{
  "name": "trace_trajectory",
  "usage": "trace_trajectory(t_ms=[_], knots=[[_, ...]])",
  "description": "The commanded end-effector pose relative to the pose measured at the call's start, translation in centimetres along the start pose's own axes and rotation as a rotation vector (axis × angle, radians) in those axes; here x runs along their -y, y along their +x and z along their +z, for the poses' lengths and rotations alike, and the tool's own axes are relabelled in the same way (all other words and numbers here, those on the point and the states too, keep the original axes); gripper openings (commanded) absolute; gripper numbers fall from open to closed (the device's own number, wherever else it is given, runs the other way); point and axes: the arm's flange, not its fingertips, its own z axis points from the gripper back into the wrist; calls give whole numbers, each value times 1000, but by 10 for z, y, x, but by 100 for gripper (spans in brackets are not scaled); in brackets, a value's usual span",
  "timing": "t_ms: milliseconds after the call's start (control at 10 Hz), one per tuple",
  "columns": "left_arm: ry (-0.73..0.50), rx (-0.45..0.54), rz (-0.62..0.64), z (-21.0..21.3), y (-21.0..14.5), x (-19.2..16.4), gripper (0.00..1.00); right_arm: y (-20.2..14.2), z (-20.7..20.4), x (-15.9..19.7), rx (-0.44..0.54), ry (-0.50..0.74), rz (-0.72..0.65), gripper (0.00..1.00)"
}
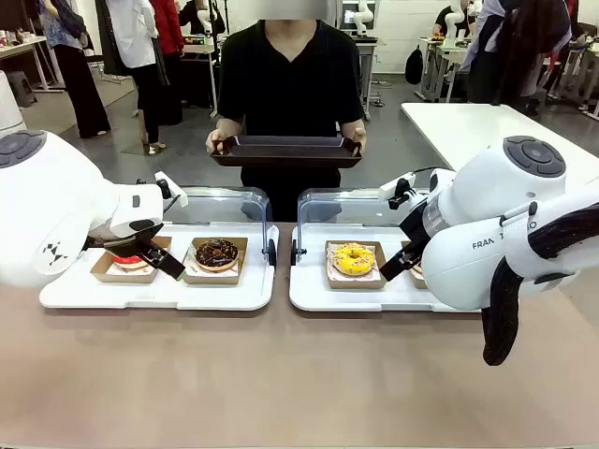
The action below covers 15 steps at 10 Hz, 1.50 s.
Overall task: Provide the desired donut to the person.
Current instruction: Pick up and lift the Paper togo box containing the Donut pointed at by the person.
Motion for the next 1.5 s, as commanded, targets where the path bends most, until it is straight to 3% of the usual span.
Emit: trace_trajectory(t_ms=[0, 1100, 1200, 1400], knots=[[0, 0, 0, 0, 0, 0, 100, 0, 0, 0, 0, 0, 0, 100], [0, 0, 0, 0, 0, 0, 100, 0, 0, 0, 0, 0, 0, 100], [0, 0, 0, 0, 0, 0, 100, 13, 25, 3, -48, 7, -12, 100], [-43, -33, -33, 49, 26, -11, 100, 36, 73, 8, -98, 7, -40, 100]])
